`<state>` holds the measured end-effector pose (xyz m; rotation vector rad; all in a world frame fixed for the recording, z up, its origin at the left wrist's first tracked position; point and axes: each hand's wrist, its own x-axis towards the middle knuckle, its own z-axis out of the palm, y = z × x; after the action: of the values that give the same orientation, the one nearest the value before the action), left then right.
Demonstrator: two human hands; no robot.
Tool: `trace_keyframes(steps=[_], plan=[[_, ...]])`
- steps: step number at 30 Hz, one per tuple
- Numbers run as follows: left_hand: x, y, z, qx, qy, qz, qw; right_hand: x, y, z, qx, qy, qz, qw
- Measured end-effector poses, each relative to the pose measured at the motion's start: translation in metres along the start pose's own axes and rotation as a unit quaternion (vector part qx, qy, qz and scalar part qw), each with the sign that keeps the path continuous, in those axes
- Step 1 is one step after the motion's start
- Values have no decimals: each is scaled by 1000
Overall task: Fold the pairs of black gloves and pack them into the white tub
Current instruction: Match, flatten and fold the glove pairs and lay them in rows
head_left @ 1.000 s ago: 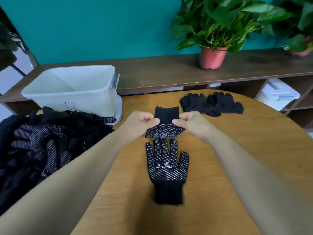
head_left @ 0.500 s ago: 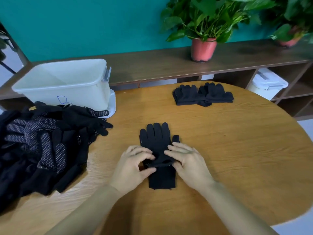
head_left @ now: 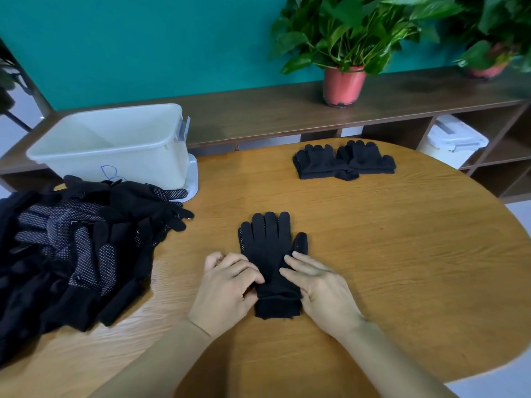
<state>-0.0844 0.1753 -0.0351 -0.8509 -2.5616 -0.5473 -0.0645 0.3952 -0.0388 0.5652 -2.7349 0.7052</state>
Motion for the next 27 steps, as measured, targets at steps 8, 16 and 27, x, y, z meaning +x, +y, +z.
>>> trace_keyframes(steps=[8,16,27], plan=[[0,-8,-4,31,14,96,995,-2,4,0,-11,-4,-17,1000],[-2,-10,-7,66,3,123,990,-2,6,0,-22,4,-58,998],[-1,-16,-15,-42,-38,53,997,-1,6,-13,-47,28,-55,997]])
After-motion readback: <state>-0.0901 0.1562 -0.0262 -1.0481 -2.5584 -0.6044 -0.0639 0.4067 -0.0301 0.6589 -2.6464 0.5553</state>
